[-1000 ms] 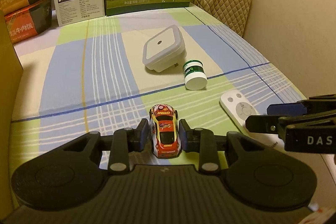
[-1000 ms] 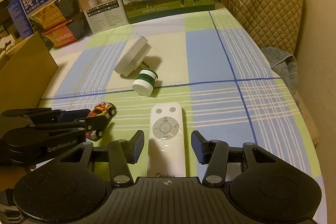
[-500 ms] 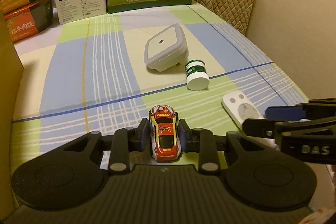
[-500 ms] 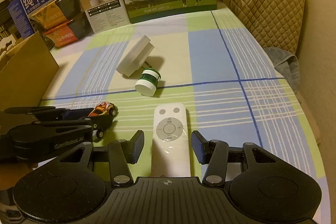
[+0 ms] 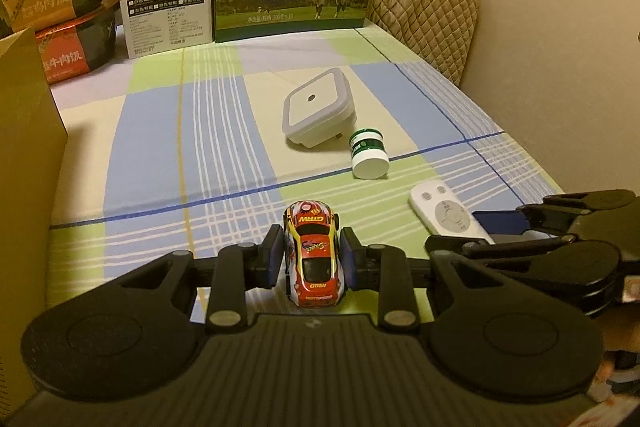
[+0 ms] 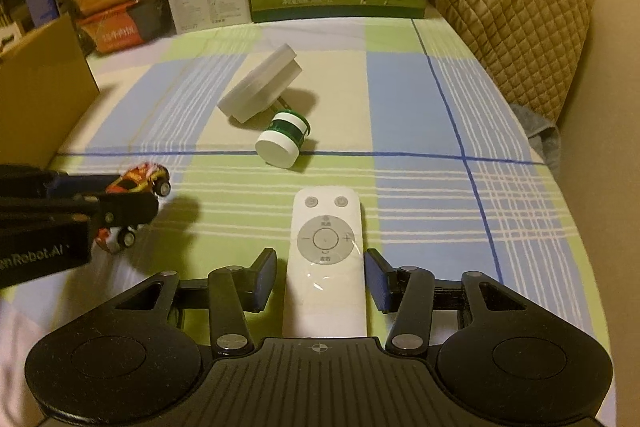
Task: Organize rigid objects
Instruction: 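Carry the toy car and white remote over to the cardboard box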
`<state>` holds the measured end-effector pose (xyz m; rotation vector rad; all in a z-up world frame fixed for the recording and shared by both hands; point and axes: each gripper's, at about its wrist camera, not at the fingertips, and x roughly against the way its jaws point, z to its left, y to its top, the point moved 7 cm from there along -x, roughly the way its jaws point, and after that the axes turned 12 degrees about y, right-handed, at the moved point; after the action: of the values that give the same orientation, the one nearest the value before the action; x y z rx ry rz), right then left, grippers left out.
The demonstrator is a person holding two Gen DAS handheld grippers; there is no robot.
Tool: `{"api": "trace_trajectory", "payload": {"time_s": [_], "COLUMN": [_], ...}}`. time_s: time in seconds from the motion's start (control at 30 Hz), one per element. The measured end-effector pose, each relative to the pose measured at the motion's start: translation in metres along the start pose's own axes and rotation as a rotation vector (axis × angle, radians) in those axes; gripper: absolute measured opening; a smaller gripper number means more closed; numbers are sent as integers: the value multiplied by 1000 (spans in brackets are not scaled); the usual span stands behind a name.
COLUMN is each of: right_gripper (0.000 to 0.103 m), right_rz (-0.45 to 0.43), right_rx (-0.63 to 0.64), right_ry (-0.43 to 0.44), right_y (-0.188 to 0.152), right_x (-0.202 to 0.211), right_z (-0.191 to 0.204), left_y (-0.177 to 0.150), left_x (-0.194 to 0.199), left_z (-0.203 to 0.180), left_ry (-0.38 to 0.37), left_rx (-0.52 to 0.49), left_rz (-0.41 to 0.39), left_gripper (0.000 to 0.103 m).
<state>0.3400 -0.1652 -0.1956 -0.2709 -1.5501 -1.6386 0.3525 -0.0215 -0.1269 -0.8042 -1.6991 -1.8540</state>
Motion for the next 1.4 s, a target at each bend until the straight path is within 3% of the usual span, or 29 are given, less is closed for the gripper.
{"api": "trace_trajectory", "payload": {"time_s": [0.3,0.5,0.63,1.1,1.4], "right_gripper": [37,37,37,37,37], "right_rz": [-39,-119,-127,-160,-155], "right_rx": [-108,-147,-153,-64,28], "right_ry": [64,99,111,174,280], "right_y": [1,6,-5,-13,8], "right_x": [18,53,77,147,156], "right_z": [-1,8,21,94,168], "left_y": [2,-3,-10,-23,-16], "left_x": [15,46,72,173,228], "left_z": [-3,2,5,38,101], "left_ry": [-8,2,7,62,133], "left_rx": [8,25,41,82,119], "left_rz": [-18,-33,-38,-88,-140], "left_gripper": [25,25,25,25,25]}}
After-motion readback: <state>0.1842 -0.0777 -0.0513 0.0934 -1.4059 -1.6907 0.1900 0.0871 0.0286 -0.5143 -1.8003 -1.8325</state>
